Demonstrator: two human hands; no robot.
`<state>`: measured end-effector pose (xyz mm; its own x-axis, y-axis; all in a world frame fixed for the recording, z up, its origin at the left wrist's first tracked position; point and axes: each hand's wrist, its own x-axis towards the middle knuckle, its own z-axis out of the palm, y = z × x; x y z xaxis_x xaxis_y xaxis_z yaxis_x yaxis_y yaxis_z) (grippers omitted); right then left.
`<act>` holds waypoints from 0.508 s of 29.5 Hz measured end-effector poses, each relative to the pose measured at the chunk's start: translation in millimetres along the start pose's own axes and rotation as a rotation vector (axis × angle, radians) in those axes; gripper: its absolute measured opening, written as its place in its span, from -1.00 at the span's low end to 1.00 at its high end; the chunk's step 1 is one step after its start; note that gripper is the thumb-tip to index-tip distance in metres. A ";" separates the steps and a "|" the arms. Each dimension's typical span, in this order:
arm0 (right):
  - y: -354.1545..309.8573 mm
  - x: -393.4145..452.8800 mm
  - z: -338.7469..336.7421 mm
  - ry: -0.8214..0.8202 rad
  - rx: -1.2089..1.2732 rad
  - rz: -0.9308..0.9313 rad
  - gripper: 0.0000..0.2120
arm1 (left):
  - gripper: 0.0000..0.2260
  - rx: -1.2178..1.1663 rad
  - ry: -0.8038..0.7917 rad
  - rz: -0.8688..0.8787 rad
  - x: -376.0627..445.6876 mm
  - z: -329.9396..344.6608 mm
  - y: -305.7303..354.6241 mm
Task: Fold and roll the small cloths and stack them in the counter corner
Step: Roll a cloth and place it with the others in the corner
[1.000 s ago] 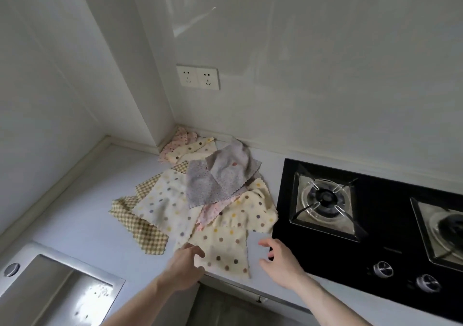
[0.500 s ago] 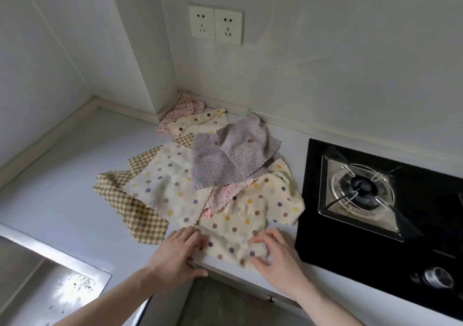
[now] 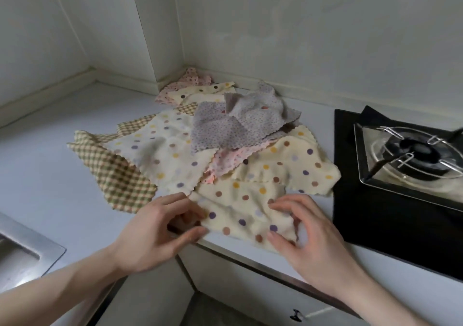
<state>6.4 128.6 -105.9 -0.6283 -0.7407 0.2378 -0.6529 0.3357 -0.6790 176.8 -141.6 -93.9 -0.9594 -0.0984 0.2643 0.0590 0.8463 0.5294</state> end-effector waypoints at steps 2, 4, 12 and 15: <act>0.7 -2.5 1.6 -0.015 -0.001 -0.014 -0.56 | -0.93 -0.018 0.025 0.014 -1.6 4.7 -5.1; -0.1 -6.4 3.1 -0.037 -0.014 -0.021 -0.49 | -0.96 -0.012 0.057 0.044 -3.3 9.4 -9.8; -1.8 -13.8 4.4 -0.003 0.206 0.036 -0.69 | -0.95 0.168 0.225 0.182 -9.8 18.9 -17.3; -8.9 -18.2 5.4 0.064 0.311 0.084 -0.76 | -0.94 0.196 0.260 0.191 -11.8 20.7 -14.8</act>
<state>25.9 135.9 -108.0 -0.7062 -0.6765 0.2089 -0.4438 0.1930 -0.8751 181.5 -142.1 -121.5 -0.8326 -0.0380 0.5525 0.1515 0.9440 0.2932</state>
